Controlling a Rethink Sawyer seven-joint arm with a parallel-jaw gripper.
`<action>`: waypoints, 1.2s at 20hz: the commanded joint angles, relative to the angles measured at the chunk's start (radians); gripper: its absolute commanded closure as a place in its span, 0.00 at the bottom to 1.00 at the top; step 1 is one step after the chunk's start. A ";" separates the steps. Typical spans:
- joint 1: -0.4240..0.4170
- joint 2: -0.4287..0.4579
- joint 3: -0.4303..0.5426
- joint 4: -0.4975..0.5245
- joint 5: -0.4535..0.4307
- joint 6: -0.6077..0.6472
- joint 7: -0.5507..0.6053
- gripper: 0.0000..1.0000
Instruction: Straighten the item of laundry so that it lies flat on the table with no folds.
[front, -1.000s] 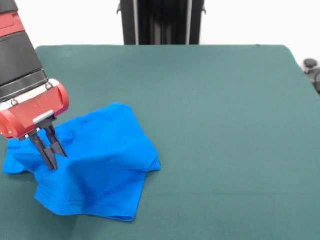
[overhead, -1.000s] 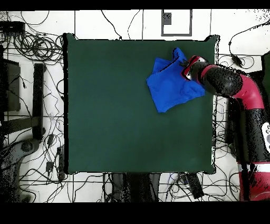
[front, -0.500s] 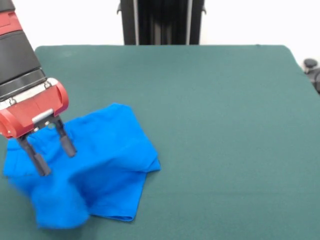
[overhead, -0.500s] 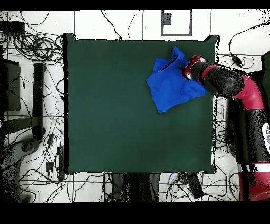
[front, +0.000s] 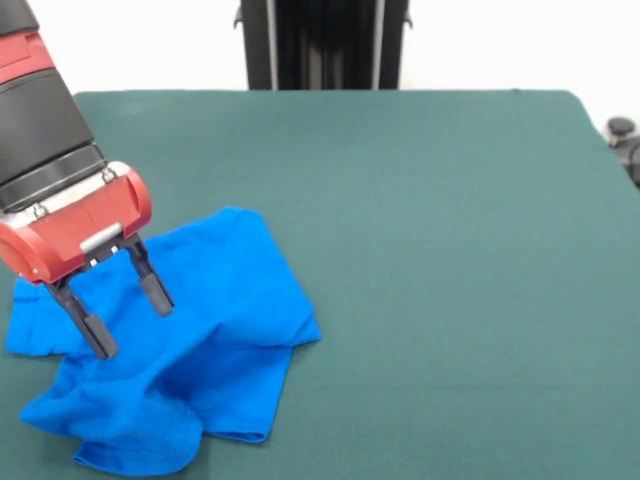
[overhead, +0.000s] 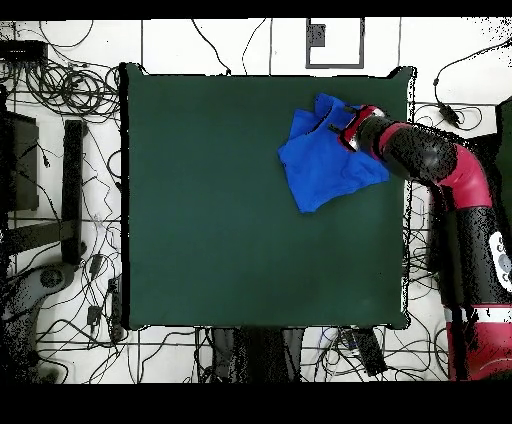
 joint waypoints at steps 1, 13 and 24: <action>0.042 0.018 -0.011 -0.033 0.007 0.055 -0.275 0.00; 0.042 -0.114 -0.089 0.081 -0.032 -0.017 -0.007 0.00; 0.059 -0.273 -0.175 0.245 -0.027 -0.109 0.248 0.00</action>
